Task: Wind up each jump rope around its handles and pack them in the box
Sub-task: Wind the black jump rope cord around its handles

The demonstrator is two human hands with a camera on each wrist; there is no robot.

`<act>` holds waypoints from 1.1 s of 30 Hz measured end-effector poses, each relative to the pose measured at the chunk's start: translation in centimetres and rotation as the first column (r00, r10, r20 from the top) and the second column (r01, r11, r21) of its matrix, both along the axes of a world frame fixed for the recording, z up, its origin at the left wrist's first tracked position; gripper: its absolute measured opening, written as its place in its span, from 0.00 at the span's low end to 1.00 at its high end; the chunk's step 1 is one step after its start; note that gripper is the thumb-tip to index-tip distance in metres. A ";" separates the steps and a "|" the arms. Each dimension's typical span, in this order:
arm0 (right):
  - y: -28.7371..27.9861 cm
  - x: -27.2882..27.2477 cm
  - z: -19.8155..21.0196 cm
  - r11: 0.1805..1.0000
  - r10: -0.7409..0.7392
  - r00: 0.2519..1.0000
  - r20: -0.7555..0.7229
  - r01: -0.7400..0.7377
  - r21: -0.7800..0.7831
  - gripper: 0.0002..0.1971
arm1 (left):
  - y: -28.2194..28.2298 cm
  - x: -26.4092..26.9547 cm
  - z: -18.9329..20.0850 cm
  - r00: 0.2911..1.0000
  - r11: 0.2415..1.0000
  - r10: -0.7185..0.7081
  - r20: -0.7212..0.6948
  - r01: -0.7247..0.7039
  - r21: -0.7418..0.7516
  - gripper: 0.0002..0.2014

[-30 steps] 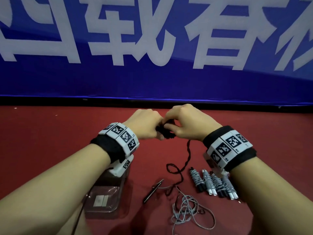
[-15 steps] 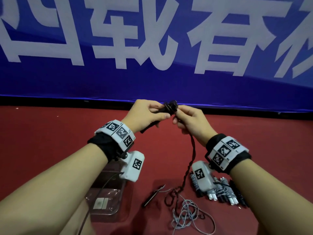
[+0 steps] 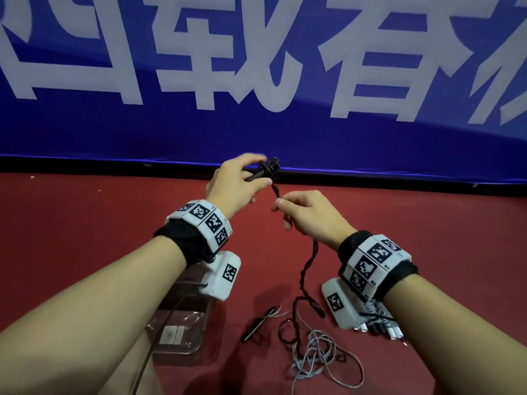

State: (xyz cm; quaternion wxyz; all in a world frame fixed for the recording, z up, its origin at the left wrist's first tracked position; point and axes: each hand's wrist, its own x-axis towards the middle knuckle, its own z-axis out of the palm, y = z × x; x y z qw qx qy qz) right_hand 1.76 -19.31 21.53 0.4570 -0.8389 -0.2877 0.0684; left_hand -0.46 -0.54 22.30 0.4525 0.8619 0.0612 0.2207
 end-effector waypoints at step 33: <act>-3.7 3.8 0.6 0.986 0.118 0.952 -0.282 -0.078 0.148 0.10 | -3.4 -1.8 -0.3 0.835 0.833 -0.467 -0.290 0.526 0.172 0.54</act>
